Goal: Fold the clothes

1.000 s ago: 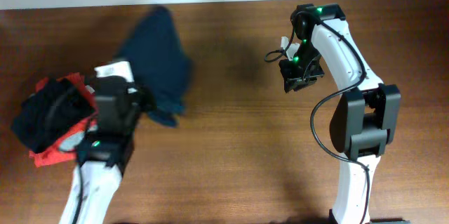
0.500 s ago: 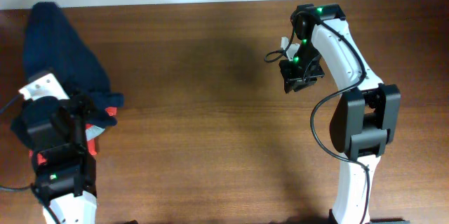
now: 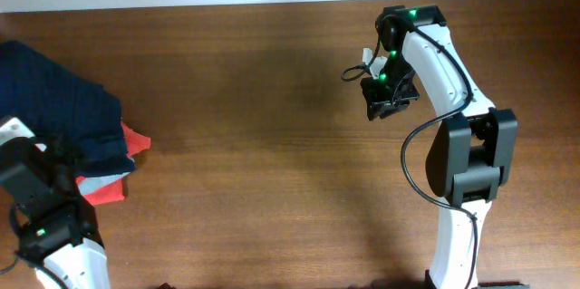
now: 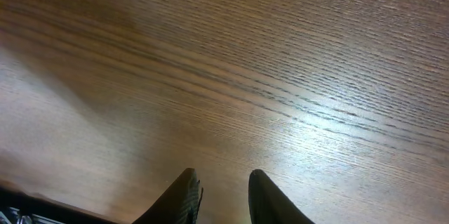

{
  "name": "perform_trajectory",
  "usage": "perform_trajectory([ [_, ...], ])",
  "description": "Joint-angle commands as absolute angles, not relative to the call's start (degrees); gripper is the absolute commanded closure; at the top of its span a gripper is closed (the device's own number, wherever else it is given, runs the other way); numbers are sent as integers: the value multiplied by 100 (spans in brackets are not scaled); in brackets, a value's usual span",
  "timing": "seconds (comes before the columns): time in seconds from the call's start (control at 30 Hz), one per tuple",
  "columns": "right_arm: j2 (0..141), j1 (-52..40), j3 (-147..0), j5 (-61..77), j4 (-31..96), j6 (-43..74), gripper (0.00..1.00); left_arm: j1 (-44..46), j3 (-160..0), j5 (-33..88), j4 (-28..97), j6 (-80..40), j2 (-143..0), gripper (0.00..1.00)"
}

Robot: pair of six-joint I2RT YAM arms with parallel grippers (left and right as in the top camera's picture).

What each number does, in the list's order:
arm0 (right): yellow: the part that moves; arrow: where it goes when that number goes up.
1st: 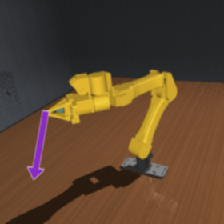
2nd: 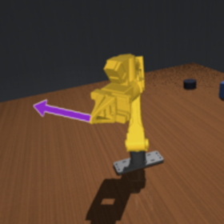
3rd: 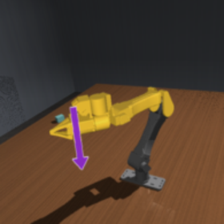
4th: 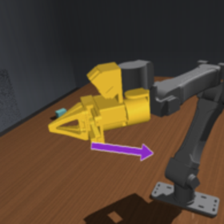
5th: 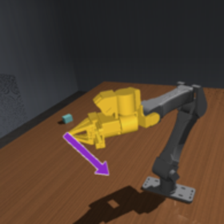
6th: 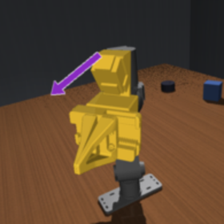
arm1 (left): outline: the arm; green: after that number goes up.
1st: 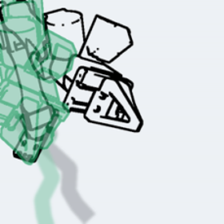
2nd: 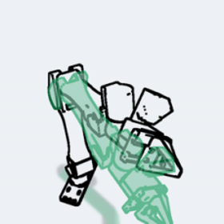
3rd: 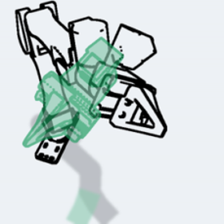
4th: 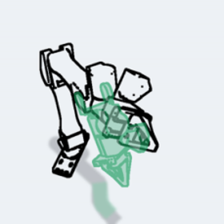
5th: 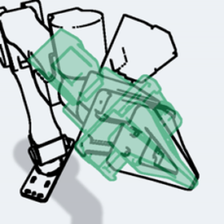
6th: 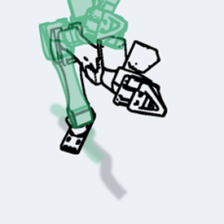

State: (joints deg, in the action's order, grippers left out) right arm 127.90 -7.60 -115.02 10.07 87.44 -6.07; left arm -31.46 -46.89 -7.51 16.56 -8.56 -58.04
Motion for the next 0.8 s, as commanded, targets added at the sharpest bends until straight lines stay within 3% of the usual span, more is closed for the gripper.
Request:
perform_trajectory([
  [0.0, 12755, -786, -11579, 939, 8770, -620, 71, -3439, -4882, -799, 1592, -766, -5946, 99],
  [0.03, 12755, -786, -11577, 939, 8768, -622, 71, -3503, -4880, -797, 1599, -766, -5986, 94],
  [0.07, 12755, -786, -11579, 939, 8768, -622, 71, -3562, -4880, -794, 1662, -792, -6038, 44],
  [0.1, 12755, -786, -11579, 941, 8770, -659, 71, -3594, -4880, -797, 1745, -991, -6071, 2],
  [0.37, 12755, -786, -11579, 939, 8770, -663, 71, -3730, -4882, -753, 2027, -1734, -6154, 1],
  [0.57, 12755, -786, -11579, 967, 8764, -663, 71, -3588, -4886, 1347, 1660, -1601, -6149, 1],
  [0.63, 12752, -786, -11583, 1155, 8729, -692, 71, -3249, -4919, 1772, 1614, -1109, -6149, 1],
  [0.77, 12639, -556, -12215, 1612, 8573, -574, 66, -1358, -5146, 1396, 2202, -211, -6296, 1],
])
